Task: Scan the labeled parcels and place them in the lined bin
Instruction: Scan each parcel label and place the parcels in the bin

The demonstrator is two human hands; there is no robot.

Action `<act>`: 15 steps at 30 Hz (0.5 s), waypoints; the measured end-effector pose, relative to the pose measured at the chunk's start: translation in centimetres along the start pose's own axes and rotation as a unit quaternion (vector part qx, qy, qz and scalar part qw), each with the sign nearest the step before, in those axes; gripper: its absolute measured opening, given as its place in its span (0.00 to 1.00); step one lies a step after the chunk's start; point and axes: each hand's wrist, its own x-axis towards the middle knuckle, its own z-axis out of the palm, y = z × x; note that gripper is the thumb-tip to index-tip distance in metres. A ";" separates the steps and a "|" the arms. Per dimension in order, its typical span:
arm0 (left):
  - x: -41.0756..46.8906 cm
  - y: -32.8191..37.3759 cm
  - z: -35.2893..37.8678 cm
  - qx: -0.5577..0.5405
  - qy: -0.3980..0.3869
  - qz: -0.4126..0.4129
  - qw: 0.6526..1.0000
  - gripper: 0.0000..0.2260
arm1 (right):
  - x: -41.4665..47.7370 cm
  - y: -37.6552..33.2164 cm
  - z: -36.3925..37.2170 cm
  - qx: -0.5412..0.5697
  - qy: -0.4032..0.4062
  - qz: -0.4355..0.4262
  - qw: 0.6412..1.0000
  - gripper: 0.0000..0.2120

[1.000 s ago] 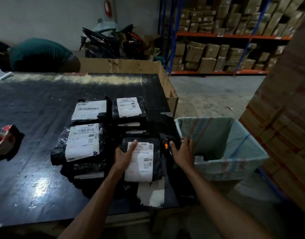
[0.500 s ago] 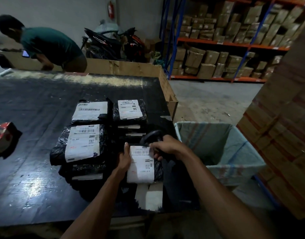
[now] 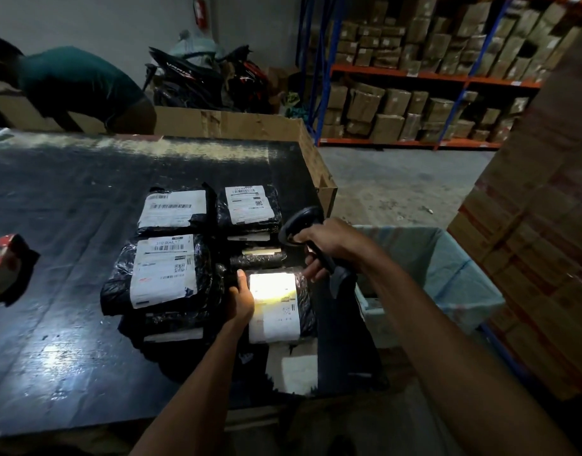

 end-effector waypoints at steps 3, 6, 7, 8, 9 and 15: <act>0.7 -0.6 0.5 -0.050 0.004 -0.025 0.998 0.37 | -0.4 0.3 -0.2 -0.003 -0.002 0.014 1.000 0.12; 3.7 -3.7 1.6 -0.023 -0.006 -0.022 0.999 0.50 | 0.2 1.2 0.6 -0.007 -0.007 0.031 0.999 0.14; 4.4 -4.4 1.8 -0.011 -0.016 -0.008 1.000 0.48 | 0.6 1.6 0.9 -0.008 -0.003 0.032 0.999 0.14; 5.0 -4.9 2.0 -0.005 -0.023 0.006 1.000 0.47 | 1.0 2.0 1.3 -0.005 -0.003 0.034 0.999 0.15; 5.7 -5.6 2.1 0.006 -0.022 0.006 1.000 0.51 | 1.4 2.3 1.6 -0.003 -0.005 0.038 0.999 0.15; 4.4 -4.4 0.9 0.038 -0.022 0.011 0.999 0.57 | 3.3 4.1 2.4 0.018 0.000 0.049 0.999 0.15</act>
